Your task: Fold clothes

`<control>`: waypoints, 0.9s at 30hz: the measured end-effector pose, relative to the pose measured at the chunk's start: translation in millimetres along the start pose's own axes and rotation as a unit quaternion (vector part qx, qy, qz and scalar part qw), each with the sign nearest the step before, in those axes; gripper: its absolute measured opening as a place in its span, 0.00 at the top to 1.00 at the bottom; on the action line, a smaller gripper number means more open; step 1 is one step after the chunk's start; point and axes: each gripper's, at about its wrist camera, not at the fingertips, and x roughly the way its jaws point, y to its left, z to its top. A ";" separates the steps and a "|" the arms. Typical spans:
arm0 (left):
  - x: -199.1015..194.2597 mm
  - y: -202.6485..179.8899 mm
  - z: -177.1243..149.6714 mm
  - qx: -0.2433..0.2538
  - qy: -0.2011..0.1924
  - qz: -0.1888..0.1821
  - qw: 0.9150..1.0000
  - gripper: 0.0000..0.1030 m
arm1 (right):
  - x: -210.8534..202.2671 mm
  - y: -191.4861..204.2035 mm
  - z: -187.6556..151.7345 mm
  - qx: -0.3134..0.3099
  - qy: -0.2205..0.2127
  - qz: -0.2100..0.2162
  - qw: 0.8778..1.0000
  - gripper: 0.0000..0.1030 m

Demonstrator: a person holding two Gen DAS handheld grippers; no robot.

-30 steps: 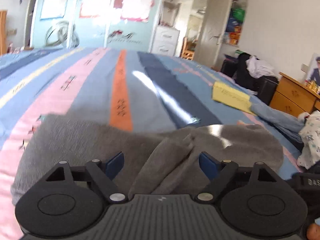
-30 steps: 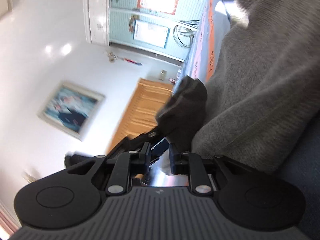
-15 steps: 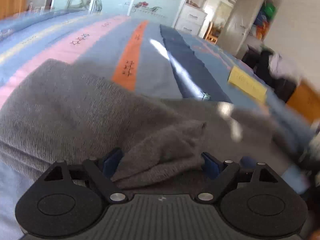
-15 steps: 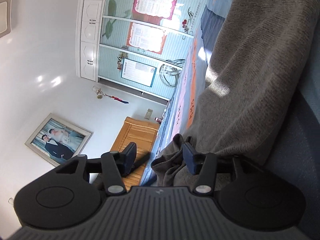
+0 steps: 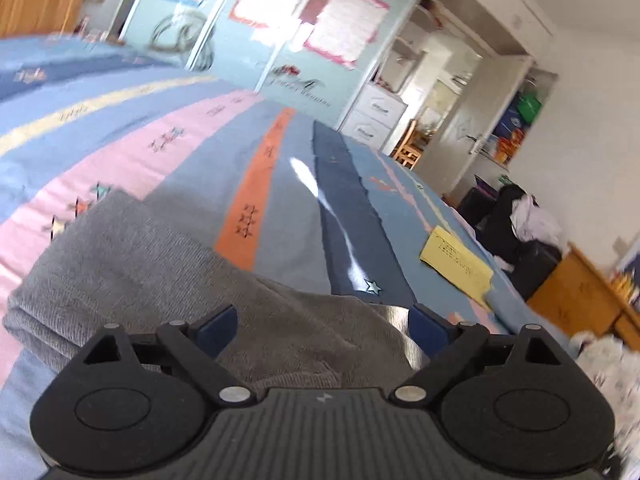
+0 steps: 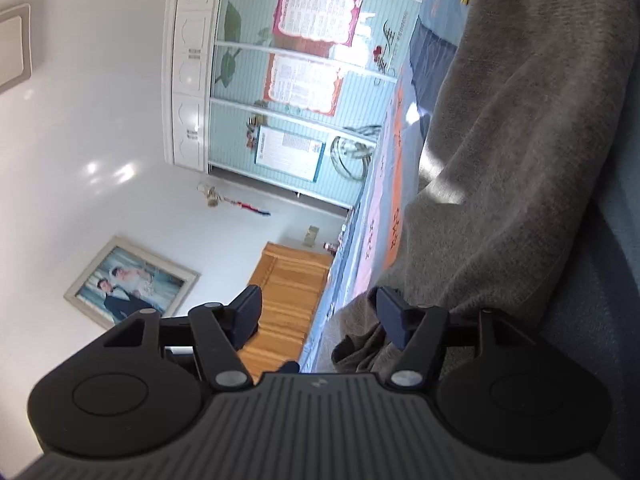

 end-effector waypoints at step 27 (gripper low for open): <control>-73.9 142.8 -65.7 -0.188 -0.077 -0.062 0.977 0.03 | 153.0 75.1 -3.8 -0.136 0.294 -0.288 0.901 0.00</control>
